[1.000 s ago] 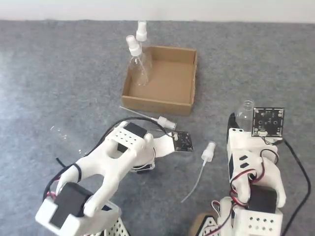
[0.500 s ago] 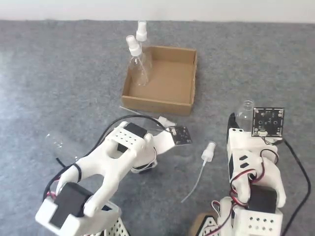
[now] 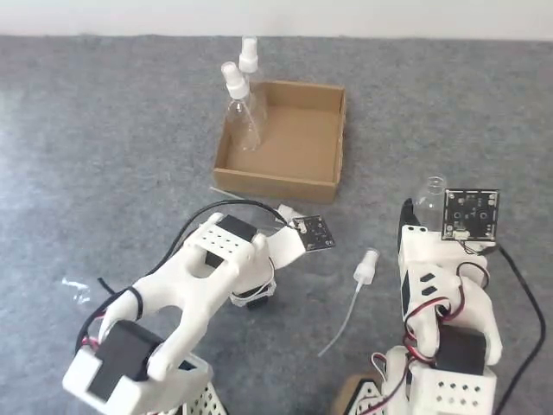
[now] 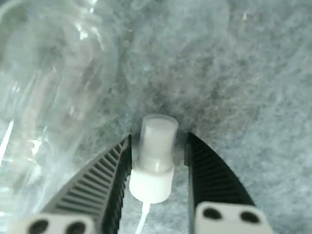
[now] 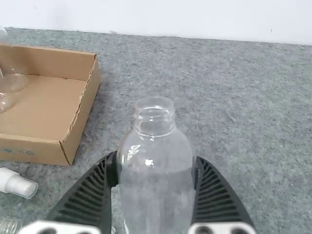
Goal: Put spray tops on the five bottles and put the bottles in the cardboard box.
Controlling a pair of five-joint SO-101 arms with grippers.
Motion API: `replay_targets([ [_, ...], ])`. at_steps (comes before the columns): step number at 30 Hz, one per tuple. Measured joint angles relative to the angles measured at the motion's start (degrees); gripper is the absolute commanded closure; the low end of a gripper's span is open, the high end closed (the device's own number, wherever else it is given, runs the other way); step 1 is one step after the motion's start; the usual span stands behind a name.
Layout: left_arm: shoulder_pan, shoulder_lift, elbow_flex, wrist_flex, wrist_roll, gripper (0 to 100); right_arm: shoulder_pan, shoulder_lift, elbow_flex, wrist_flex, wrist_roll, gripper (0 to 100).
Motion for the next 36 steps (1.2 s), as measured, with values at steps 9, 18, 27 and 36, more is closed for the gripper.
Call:
replay_targets([
  [9,0.26,0.00,-0.35,0.79,-2.73,92,0.00,0.00,0.00,0.00,0.00,95.1],
  [18,0.35,0.09,-3.43,4.57,-2.73,99,0.00,0.00,0.00,0.00,0.00,95.1],
  [27,0.35,0.09,-11.87,15.12,-2.73,99,0.00,0.00,0.00,0.00,0.00,95.1],
  [36,0.35,-8.70,-12.04,18.46,-1.05,99,-4.92,0.00,2.20,0.00,0.00,95.1],
])
